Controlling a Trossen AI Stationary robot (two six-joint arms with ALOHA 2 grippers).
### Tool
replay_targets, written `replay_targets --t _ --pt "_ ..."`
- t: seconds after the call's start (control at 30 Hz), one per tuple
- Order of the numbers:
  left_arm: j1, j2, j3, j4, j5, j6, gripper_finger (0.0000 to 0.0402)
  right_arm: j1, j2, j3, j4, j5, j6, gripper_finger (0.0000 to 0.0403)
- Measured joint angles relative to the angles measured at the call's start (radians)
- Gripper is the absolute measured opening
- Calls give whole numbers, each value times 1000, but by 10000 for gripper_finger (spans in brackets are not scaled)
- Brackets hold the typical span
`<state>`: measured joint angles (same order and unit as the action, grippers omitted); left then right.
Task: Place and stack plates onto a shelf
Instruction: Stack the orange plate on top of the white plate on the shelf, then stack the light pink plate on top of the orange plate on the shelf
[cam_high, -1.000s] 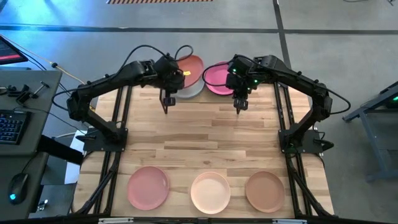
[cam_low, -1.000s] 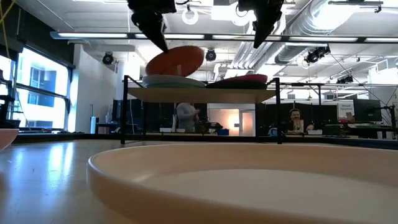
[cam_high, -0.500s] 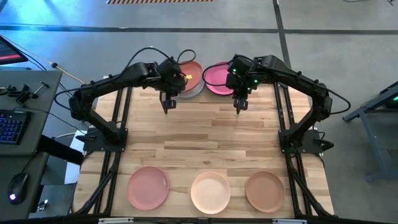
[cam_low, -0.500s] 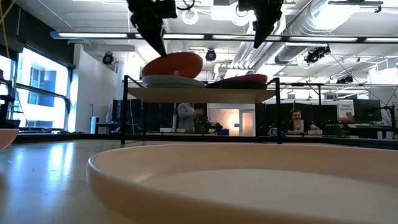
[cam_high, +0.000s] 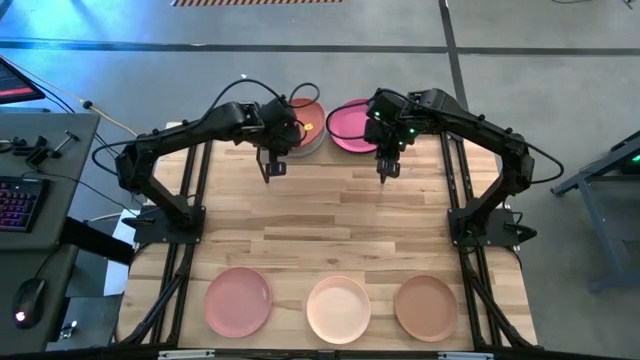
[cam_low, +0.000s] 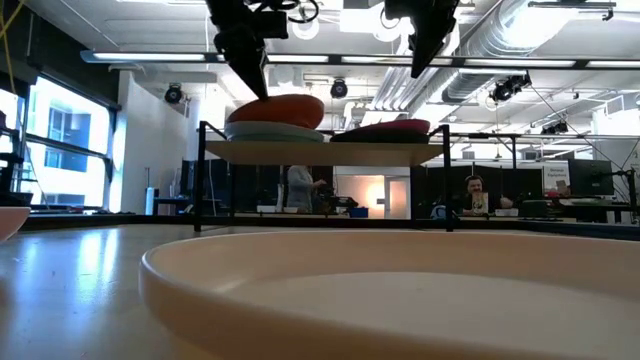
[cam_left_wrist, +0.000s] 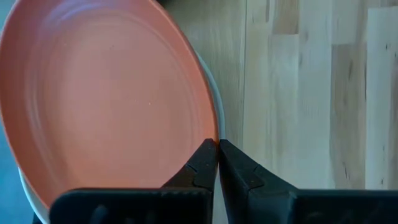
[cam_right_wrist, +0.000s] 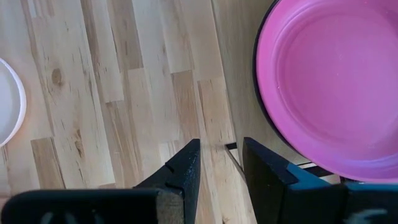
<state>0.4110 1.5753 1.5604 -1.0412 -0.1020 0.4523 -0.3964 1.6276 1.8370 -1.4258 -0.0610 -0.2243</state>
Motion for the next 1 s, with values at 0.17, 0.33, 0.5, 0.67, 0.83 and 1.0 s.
replay_targets --t 0.17,0.33,0.5,0.67,0.83,1.0 --pt "0 0 0 0 0 -15 21 0 0 0 -2 0 0 99" --pt "0 0 0 -1 0 -38 50 0 0 0 -2 0 8 99" --pt "0 -3 0 -3 0 -60 74 0 0 0 -4 0 31 99" --pt "-14 -36 0 -6 1 -115 83 5 0 0 -31 -12 45 99" --pt "-45 -103 1 -16 16 -216 81 47 0 0 -61 -37 90 99" --pt "-90 -163 1 -71 46 -349 79 113 0 0 -60 -76 122 99"
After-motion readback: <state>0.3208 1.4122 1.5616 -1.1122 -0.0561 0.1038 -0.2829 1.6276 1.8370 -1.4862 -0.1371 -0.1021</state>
